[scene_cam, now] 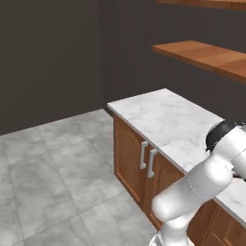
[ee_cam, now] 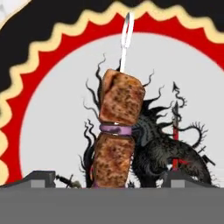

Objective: Place the cold items (banana and pear) from the fridge in one tupperware on the dining counter. Place the warm items (hot dog and kebab skewer) in the stove area in another tupperware.

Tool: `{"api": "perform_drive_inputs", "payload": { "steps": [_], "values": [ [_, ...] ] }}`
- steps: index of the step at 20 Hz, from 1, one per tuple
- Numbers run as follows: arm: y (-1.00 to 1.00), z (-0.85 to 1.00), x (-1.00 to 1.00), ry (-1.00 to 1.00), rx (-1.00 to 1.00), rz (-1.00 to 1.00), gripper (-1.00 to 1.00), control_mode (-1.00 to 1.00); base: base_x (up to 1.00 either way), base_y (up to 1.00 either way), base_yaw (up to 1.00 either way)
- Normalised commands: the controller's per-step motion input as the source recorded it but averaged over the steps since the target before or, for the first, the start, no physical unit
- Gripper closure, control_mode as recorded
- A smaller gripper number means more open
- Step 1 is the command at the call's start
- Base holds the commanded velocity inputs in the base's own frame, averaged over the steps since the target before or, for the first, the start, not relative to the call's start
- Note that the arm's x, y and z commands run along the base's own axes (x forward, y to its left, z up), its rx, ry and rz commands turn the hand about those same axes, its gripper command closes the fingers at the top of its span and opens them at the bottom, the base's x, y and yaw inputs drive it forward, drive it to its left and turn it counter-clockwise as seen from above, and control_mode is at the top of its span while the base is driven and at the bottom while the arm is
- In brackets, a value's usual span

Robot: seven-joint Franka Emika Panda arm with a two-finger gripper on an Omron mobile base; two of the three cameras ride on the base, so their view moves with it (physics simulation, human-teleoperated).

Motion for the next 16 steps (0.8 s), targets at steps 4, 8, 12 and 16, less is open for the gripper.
{"api": "perform_drive_inputs", "payload": {
  "steps": [4,8,12,16],
  "values": [
    [-0.39,-0.39,0.07,0.00,0.06,0.01,1.00,-1.00,0.00,0.00,0.00],
    [-0.25,-0.46,-0.34,-0.03,0.07,0.00,1.00,-1.00,0.00,0.00,0.00],
    [-0.02,-0.23,-0.78,-0.14,0.09,0.00,1.00,-1.00,0.00,0.00,0.00],
    [0.01,-0.24,-0.61,-0.09,0.02,0.00,1.00,-1.00,0.00,0.00,0.00]
  ]
}}
